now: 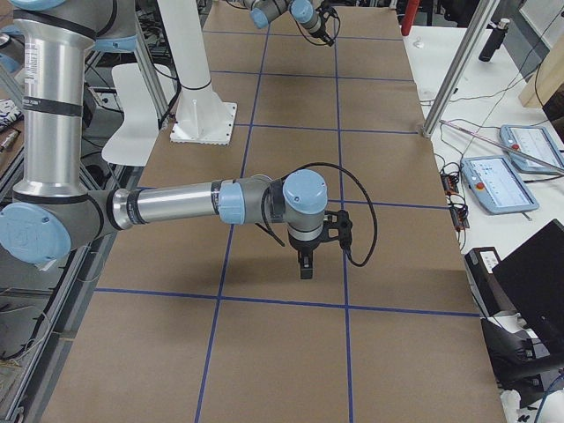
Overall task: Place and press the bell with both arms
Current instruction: 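Move the left gripper holding the bell over the table centre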
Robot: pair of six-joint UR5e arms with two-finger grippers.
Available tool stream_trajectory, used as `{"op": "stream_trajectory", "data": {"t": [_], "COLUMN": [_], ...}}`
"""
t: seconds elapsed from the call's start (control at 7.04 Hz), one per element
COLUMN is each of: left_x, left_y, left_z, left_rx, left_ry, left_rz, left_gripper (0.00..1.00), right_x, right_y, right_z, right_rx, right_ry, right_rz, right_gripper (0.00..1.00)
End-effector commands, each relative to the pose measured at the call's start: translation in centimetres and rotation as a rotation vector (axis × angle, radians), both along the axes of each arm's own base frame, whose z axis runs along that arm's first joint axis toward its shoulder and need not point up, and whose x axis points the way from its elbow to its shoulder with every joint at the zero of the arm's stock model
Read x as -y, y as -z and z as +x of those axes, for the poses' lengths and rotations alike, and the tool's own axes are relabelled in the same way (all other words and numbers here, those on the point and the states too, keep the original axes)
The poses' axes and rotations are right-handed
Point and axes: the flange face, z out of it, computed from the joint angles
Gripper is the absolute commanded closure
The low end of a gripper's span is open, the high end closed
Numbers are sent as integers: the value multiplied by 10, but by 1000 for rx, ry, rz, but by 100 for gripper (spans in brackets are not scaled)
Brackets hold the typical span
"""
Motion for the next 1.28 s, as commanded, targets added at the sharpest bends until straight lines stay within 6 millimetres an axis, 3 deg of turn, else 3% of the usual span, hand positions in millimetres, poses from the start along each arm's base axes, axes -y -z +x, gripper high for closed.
{"op": "stream_trajectory", "data": {"t": [0.0, 0.28, 0.57, 0.85, 0.99, 1.14], "left_x": [-35, -52, -57, -55, -49, -46], "left_y": [34, 38, 33, 79, 85, 78], "left_z": [77, 141, 177, 228, 253, 266], "left_rx": [-63, -126, -210, -256, -267, -256], "left_ry": [-119, -293, -409, -488, -508, -529], "left_rz": [253, 491, 666, 794, 792, 811], "left_gripper": [100, 100, 100, 100, 100, 100], "right_x": [1, 4, 3, 3, 4, 4], "right_y": [-2, -4, -5, -5, -4, -5], "right_z": [0, 0, 0, 0, 0, -1], "right_rx": [1, 0, 0, 0, 0, -2], "right_ry": [0, 0, 0, 0, 0, 1], "right_rz": [-15, -18, -31, -32, -29, -31], "right_gripper": [0, 0, 0, 0, 0, 0]}}
